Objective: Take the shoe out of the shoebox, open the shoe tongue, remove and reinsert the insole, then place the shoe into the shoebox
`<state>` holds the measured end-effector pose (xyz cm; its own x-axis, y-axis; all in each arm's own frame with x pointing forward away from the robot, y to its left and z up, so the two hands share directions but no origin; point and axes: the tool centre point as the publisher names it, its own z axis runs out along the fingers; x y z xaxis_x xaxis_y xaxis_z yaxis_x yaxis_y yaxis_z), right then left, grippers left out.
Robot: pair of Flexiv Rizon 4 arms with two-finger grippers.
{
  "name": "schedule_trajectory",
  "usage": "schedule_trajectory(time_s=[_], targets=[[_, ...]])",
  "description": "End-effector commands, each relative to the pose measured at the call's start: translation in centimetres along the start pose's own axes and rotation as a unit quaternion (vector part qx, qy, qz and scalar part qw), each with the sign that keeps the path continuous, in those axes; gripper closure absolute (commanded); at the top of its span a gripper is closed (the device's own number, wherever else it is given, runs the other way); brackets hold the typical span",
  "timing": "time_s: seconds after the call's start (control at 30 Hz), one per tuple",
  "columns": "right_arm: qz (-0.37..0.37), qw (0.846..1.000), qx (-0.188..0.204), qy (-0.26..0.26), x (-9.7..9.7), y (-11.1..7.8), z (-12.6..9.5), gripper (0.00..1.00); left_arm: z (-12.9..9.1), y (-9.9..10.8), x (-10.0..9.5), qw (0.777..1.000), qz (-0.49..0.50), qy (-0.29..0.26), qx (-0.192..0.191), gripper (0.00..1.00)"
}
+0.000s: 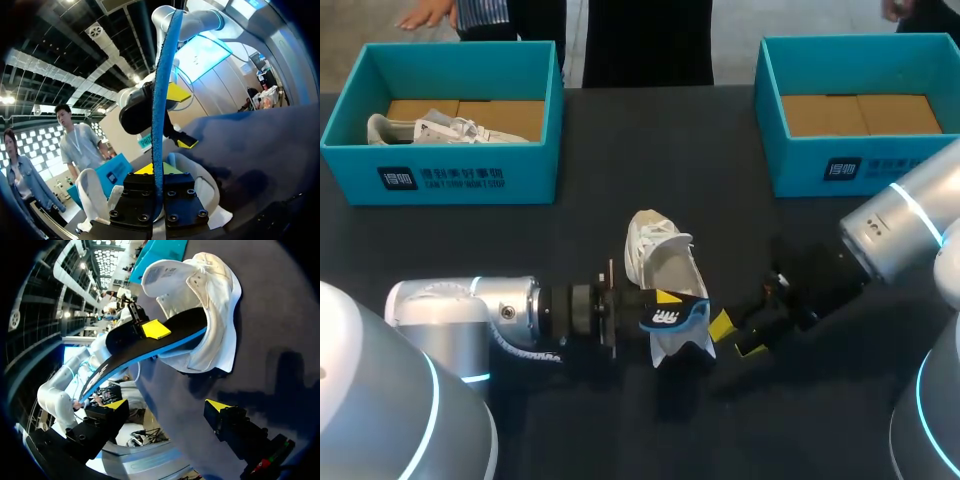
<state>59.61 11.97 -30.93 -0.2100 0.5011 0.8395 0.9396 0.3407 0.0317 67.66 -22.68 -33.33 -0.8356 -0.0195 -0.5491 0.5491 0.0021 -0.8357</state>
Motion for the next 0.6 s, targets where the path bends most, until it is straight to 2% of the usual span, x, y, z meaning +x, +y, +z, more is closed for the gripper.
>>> schedule_trajectory(time_s=[0.03, 0.6], targets=[[0.0, 1.0, -0.001, -0.001, 0.0, 0.0, 0.1, 0.0, 0.4, 0.4, 0.0, 1.0, 0.0, -0.002, -0.004, 1.0], [0.0, 1.0, -0.001, -0.001, 0.0, 0.0, 0.1, 0.0, 0.6, 2.0, -0.8, 0.999, 0.005, -0.002, -0.037, 1.0]])
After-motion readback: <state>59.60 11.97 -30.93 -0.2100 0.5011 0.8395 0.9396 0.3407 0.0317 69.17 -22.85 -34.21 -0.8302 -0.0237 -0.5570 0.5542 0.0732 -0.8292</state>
